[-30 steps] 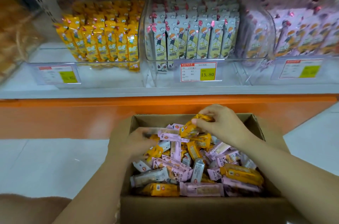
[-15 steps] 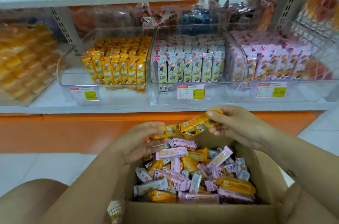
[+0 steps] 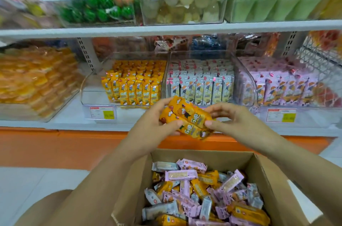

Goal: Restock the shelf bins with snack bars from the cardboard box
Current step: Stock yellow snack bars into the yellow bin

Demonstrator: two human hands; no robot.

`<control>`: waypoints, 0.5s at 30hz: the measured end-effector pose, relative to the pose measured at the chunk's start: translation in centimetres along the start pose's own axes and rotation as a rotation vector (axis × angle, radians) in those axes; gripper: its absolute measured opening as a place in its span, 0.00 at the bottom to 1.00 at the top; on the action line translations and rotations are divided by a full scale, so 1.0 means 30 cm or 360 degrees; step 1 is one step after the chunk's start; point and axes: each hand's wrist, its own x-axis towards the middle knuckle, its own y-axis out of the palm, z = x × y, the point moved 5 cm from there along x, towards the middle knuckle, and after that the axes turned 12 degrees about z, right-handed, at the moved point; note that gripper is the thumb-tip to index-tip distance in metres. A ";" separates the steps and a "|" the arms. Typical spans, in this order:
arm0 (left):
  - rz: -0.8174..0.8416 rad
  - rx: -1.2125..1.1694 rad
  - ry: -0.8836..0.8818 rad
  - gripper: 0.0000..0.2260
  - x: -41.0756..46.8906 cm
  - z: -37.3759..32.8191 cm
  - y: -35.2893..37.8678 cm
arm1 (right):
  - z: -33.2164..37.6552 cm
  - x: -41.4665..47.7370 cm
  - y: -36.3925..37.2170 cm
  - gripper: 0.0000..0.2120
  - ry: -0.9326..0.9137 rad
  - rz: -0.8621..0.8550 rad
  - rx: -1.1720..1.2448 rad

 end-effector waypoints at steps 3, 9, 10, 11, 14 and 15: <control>-0.0102 -0.0117 0.0138 0.18 -0.012 -0.041 -0.062 | 0.067 0.043 0.026 0.09 -0.0138 -0.0036 -0.0234; -0.0391 0.0282 0.0358 0.16 -0.028 -0.117 -0.213 | 0.225 0.177 0.106 0.18 -0.0380 -0.0160 -0.0889; -0.0440 0.0331 0.0384 0.15 -0.030 -0.131 -0.249 | 0.254 0.206 0.114 0.19 -0.0417 -0.0165 -0.0928; -0.0488 0.0385 0.0394 0.15 -0.031 -0.144 -0.290 | 0.275 0.238 0.119 0.21 -0.0440 -0.0163 -0.0950; -0.0612 0.0608 0.0328 0.15 -0.017 -0.156 -0.414 | 0.287 0.332 0.105 0.24 -0.0389 -0.0181 -0.0989; -0.0627 0.0703 0.0267 0.15 -0.001 -0.148 -0.450 | 0.278 0.359 0.099 0.24 -0.0340 -0.0186 -0.0996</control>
